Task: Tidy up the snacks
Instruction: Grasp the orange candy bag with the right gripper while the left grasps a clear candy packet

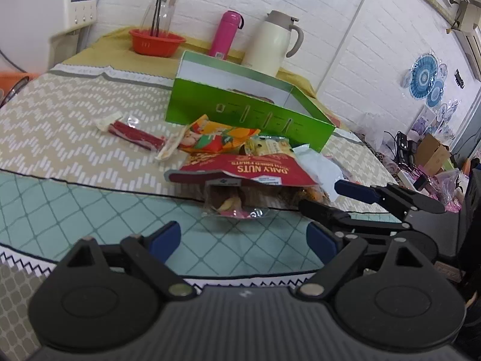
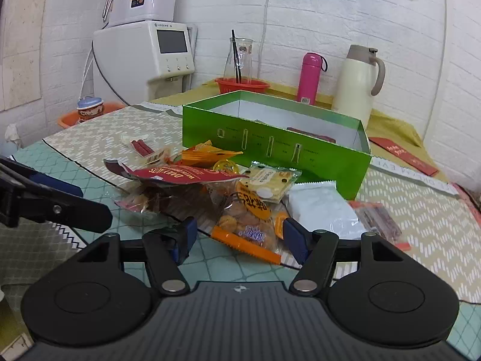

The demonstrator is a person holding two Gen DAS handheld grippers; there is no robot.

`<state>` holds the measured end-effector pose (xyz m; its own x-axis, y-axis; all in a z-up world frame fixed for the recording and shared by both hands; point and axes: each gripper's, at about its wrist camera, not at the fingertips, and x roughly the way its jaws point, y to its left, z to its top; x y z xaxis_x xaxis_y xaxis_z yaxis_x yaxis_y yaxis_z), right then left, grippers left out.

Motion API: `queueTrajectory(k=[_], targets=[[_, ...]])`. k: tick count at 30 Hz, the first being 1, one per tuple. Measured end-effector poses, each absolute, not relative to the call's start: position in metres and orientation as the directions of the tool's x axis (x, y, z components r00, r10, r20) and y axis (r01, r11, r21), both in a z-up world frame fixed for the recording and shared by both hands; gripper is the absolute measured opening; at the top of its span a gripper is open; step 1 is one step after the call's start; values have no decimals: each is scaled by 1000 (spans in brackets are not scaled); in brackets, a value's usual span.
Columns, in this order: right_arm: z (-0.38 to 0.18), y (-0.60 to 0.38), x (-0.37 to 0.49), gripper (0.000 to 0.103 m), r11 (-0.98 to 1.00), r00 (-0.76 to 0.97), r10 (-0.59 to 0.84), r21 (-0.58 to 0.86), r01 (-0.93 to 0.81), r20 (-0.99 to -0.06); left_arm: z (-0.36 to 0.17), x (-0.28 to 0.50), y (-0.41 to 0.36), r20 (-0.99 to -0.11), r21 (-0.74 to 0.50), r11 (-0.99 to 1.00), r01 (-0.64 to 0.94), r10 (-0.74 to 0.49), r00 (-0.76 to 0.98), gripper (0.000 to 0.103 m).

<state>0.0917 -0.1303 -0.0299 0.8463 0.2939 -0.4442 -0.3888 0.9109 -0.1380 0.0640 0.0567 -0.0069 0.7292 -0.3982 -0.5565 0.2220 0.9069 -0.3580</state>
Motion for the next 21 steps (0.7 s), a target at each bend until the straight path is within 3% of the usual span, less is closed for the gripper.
queueTrajectory(k=[2,3,4,6,16,20,21], targets=[[-36,-128,99,98,915,844,268,-150,-374,-465,-7,66,57,-557,-357,907,224,-399,729,90],[-39,-130,101,74,918,837,271,-133,-373,-476,-8,67,57,-558,-355,908,224,-398,729,90],[-40,-134,101,61,922,827,284,-99,-375,-486,-8,69,57,-560,-350,910,223,-394,729,90],[-36,-141,96,51,928,825,301,-52,-369,-477,-9,74,55,-563,-341,912,227,-392,727,90],[-31,-167,58,49,924,791,356,59,-379,-497,-22,104,38,-585,-301,926,226,-367,724,88],[-31,-163,59,58,916,784,367,47,-399,-501,-20,111,38,-575,-298,928,222,-360,734,88],[-31,-161,60,62,912,782,375,46,-408,-498,-20,114,38,-577,-297,928,224,-361,733,82]])
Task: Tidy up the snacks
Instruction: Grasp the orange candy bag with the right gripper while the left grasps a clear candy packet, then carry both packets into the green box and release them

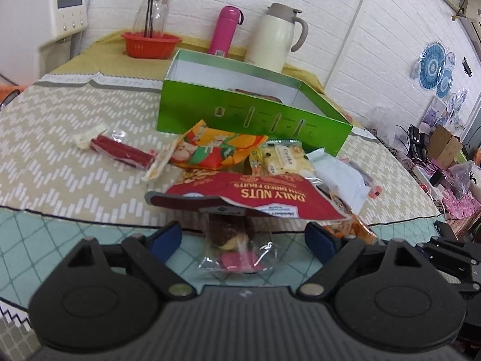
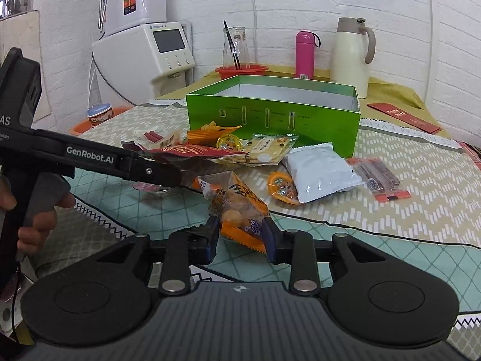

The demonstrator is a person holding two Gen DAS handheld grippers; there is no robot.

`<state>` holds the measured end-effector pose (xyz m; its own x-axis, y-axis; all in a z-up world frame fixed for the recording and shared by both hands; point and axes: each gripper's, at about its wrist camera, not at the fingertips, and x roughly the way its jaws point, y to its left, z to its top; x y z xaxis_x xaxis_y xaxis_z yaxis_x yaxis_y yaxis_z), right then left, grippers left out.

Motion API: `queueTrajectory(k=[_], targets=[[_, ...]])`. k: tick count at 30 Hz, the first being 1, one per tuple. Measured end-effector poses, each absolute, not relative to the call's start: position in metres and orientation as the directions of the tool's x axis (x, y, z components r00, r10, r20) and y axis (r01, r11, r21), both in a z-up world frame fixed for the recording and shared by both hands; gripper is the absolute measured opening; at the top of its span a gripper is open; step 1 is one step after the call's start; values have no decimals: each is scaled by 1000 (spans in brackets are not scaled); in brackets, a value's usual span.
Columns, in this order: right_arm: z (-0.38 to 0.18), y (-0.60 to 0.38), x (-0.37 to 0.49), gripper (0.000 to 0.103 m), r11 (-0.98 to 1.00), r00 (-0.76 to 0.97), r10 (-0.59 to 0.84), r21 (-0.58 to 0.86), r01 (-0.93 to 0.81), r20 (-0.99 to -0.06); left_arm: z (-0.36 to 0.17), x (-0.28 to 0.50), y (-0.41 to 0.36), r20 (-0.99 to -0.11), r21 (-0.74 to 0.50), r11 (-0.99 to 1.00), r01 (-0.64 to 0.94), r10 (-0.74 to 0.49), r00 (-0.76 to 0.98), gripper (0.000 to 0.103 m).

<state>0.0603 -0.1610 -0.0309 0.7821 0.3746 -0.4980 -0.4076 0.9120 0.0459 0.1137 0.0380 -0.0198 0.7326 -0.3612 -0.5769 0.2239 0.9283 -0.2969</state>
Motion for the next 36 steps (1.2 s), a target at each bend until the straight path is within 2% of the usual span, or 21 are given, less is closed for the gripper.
queueTrajectory(k=[1,2,3,5,7,8,9,11,14,17,19,25,27,29,32,33,36], targets=[[-31,-159,62,65,910,782,379,46,-412,-494,-20,116,38,-578,-300,926,229,-367,729,71],[-32,-157,63,73,912,786,375,44,-408,-491,-21,121,39,-586,-309,922,234,-378,717,54],[-33,-156,65,80,914,790,370,37,-405,-489,-23,124,39,-594,-310,923,229,-376,712,53],[-35,-153,68,83,918,795,356,24,-396,-491,-28,130,38,-588,-295,927,233,-368,720,54],[-37,-153,70,82,922,792,348,30,-387,-502,-29,130,36,-585,-278,931,236,-359,727,54],[-38,-153,70,69,924,792,343,31,-380,-504,-29,129,35,-583,-268,933,240,-355,730,54],[-37,-154,68,64,923,791,344,27,-384,-506,-29,127,33,-584,-249,936,249,-350,732,52],[-34,-154,64,59,915,782,346,4,-403,-518,-28,121,32,-592,-246,929,278,-371,716,50],[-33,-155,58,58,907,770,361,4,-422,-526,-24,101,29,-608,-206,920,332,-387,693,49],[-34,-156,55,62,902,768,369,2,-432,-524,-23,80,34,-619,-194,915,353,-394,679,50],[-34,-155,55,66,903,771,370,7,-429,-518,-23,73,37,-620,-197,917,346,-391,680,57],[-34,-155,55,70,910,782,352,-7,-414,-515,-25,73,38,-622,-219,921,322,-386,682,57],[-34,-155,54,82,911,785,350,-11,-413,-511,-24,69,39,-622,-219,920,325,-388,680,59],[-35,-153,55,89,909,784,351,-14,-416,-512,-23,66,41,-618,-223,921,320,-388,684,60],[-38,-151,57,89,912,782,344,-13,-409,-520,-23,65,40,-618,-214,923,319,-381,688,60],[-39,-151,58,87,916,783,336,-12,-401,-524,-24,66,39,-626,-208,924,321,-377,682,53],[-40,-153,56,86,919,784,330,-11,-394,-525,-26,65,37,-629,-187,924,334,-374,682,52]])
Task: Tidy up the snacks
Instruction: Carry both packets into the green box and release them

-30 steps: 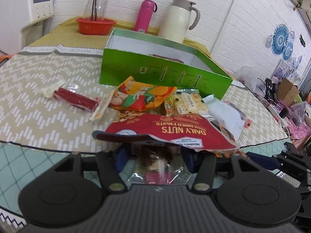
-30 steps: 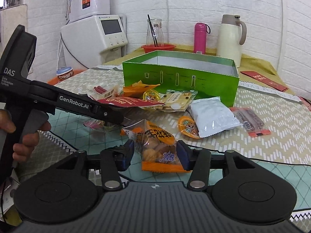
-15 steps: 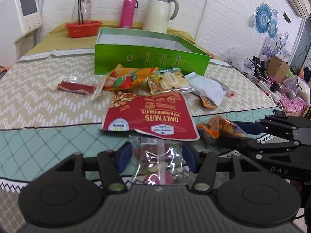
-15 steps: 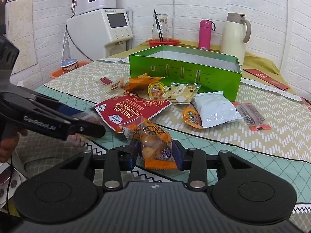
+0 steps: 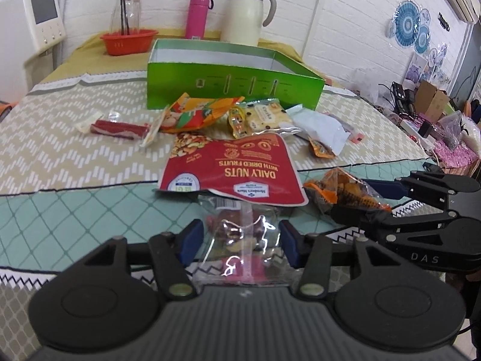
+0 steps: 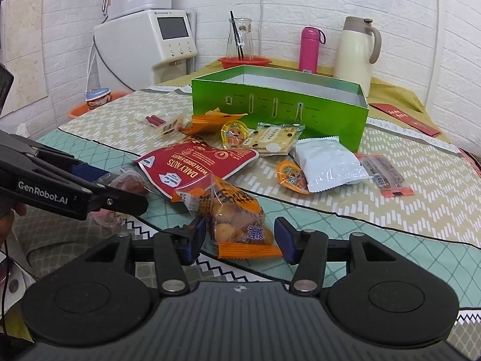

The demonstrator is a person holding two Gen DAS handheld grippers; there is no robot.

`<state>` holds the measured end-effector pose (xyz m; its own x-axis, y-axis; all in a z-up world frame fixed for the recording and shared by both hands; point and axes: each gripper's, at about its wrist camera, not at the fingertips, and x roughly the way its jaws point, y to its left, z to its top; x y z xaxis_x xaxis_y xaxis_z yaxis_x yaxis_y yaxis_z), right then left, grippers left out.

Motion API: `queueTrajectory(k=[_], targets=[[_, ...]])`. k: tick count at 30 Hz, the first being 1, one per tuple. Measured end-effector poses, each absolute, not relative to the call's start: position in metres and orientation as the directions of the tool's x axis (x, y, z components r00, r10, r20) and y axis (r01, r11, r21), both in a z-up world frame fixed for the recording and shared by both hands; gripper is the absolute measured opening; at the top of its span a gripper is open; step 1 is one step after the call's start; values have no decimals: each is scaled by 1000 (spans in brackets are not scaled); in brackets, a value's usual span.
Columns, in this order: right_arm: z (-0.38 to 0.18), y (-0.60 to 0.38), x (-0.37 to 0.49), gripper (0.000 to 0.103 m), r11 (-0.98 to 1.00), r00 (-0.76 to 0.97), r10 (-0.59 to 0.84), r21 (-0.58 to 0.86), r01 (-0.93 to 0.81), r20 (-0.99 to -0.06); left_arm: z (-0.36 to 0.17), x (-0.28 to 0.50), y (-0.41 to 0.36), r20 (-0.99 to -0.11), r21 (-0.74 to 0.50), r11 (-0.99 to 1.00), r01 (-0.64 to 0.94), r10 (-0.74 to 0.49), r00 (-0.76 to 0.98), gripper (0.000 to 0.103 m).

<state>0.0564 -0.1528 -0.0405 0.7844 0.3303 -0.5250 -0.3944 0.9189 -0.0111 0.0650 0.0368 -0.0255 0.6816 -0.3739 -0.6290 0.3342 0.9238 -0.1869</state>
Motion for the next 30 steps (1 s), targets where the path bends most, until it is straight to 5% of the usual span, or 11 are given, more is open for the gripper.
queueTrajectory(k=[7,13,23,30], targets=[[-43,-157,57,78,923,791,337,13,-384,-511,-26,65,38,-616,-196,931,309,-362,700,47],[-24,-168,48,71,916,801,375,50,-399,-467,-5,52,44,-595,-291,867,404,-494,634,45],[28,-183,64,70,926,878,364,21,-376,-312,71,68,54,-419,-172,892,418,-450,788,45],[50,-193,113,70,938,898,332,0,-347,-289,98,119,52,-345,-198,903,382,-429,835,45]])
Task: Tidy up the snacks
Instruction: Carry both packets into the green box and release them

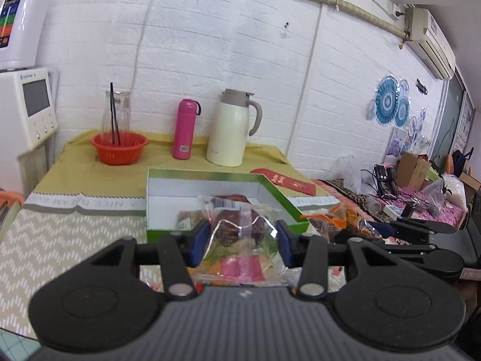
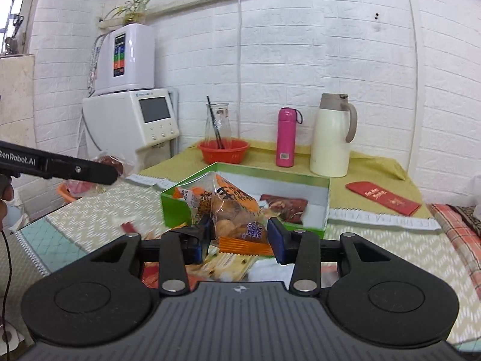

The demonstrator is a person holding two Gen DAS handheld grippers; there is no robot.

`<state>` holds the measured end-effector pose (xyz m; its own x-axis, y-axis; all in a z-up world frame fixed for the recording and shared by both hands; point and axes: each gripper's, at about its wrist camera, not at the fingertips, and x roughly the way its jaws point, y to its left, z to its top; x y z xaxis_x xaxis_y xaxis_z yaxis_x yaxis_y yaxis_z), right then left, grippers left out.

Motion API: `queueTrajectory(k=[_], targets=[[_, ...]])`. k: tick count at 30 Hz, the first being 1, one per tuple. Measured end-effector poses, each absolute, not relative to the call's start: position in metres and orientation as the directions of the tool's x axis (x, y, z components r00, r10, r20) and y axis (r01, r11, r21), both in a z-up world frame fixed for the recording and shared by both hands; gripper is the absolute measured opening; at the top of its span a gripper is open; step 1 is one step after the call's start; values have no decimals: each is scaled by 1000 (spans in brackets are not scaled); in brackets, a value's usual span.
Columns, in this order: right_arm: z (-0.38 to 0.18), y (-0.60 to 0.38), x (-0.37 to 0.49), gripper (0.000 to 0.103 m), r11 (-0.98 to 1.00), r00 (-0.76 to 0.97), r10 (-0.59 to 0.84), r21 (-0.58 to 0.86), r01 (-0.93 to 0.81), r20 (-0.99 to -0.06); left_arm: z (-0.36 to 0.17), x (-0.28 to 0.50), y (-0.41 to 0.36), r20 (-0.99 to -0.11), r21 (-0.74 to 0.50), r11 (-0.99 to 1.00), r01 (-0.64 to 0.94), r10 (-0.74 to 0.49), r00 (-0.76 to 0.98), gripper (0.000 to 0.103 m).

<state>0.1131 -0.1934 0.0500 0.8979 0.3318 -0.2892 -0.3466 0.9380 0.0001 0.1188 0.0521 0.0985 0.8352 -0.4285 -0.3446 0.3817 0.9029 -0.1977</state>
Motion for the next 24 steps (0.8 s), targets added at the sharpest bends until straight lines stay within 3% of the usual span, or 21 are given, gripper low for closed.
queueTrajectory(k=[7,19,24], targets=[[56,-206,162,70,957,906,284,30,-290,-313,105,190,42,-371,-203,921,332,-386,845,45],[36,-196,252,67,965,875,252,38,-260,-413,75,299,27,-488,-194,954,230,-298,820,45],[24,-191,284,49,964,847,261,73,-257,-463,62,326,27,-519,-185,961,205,-273,810,45]])
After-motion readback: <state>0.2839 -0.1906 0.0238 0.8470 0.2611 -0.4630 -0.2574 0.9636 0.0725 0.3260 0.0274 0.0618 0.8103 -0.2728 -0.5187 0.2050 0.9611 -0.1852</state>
